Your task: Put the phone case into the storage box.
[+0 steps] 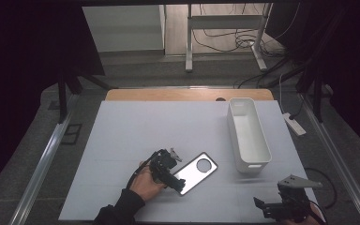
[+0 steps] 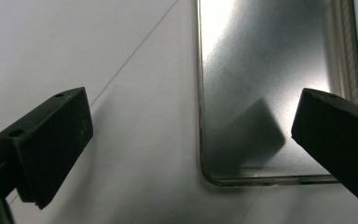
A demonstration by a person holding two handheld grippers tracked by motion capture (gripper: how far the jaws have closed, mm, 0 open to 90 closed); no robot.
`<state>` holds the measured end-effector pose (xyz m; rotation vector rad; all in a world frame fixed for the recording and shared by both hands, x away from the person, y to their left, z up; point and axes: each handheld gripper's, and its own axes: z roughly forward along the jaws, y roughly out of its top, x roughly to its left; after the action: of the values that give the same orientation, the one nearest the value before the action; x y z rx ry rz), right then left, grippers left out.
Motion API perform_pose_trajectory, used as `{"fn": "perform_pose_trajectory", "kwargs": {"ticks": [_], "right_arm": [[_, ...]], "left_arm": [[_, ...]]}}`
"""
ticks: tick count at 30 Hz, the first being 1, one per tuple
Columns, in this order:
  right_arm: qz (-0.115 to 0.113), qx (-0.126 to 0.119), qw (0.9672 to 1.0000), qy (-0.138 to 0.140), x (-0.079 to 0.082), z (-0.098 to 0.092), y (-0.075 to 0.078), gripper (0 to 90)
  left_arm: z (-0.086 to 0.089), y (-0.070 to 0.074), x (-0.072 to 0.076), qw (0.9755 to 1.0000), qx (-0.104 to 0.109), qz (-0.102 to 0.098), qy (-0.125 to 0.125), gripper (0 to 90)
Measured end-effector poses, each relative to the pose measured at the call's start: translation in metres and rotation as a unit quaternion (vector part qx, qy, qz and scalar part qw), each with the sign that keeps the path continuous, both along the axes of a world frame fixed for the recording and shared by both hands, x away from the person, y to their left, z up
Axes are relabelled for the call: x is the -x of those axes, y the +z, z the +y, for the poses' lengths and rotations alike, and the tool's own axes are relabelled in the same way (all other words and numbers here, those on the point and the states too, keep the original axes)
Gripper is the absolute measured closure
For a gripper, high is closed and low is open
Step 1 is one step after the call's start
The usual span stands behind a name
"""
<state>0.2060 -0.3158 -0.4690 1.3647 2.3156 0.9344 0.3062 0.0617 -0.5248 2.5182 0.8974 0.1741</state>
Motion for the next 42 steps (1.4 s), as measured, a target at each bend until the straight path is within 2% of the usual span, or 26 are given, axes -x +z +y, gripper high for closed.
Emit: {"fn": "perform_pose_trajectory", "kwargs": {"ticks": [7, 10, 14, 16, 17, 20, 21, 24, 25, 29, 32, 35, 42], "right_arm": [[0.0, 0.0, 1.0, 0.0, 0.0, 0.0, 0.0, 0.0], [0.001, 0.0, 1.0, 0.0, 0.0, 0.0, 0.0, 0.0], [0.001, 0.0, 1.0, 0.0, 0.0, 0.0, 0.0, 0.0], [0.001, 0.0, 1.0, 0.0, 0.0, 0.0, 0.0, 0.0], [0.0, 0.0, 1.0, 0.0, 0.0, 0.0, 0.0, 0.0], [0.001, 0.0, 1.0, 0.0, 0.0, 0.0, 0.0, 0.0], [0.001, 0.0, 1.0, 0.001, 0.0, 0.0, 0.0, 0.0], [0.001, 0.0, 1.0, 0.001, 0.0, 0.0, 0.0, 0.0], [0.001, 0.0, 1.0, 0.001, 0.0, 0.0, 0.0, 0.0], [0.001, 0.001, 1.0, 0.002, 0.0, 0.001, 0.0, 0.0], [0.002, 0.002, 1.0, 0.002, 0.0, 0.0, 0.0, 0.0], [0.003, 0.004, 1.0, 0.003, 0.0, 0.001, 0.0, 0.0], [0.003, 0.005, 1.0, 0.003, 0.0, 0.001, 0.0, 0.0]], "left_arm": [[0.0, -0.002, -0.001, 0.9999, 0.006, 0.011, 0.0, 0.0], [0.0, 0.0, 0.0, 0.9999, 0.002, 0.012, -0.011, 2.2], [0.0, 0.004, 0.002, 0.9998, 0.011, 0.011, -0.01, 18.2], [0.0, 0.005, 0.001, 0.9998, 0.014, 0.01, -0.007, 23.9], [0.001, 0.005, 0.001, 0.9998, 0.014, 0.01, -0.006, 23.9], [0.004, 0.007, 0.0, 0.9998, 0.018, 0.012, 0.001, 35.2], [0.004, 0.008, 0.0, 0.9997, 0.019, 0.012, 0.0, 43.6], [0.005, 0.009, 0.0, 0.9996, 0.025, 0.016, 0.0, 57.5], [0.005, 0.01, 0.0, 0.9995, 0.027, 0.019, 0.002, 57.5], [0.007, 0.01, -0.001, 0.9991, 0.032, 0.027, 0.007, 73.0], [0.008, 0.01, -0.002, 0.9987, 0.038, 0.034, 0.007, 81.4], [0.008, 0.01, -0.001, 0.9987, 0.037, 0.032, 0.014, 86.7], [0.011, 0.009, 0.0, 0.9984, 0.046, 0.028, 0.018, 88.6]]}}
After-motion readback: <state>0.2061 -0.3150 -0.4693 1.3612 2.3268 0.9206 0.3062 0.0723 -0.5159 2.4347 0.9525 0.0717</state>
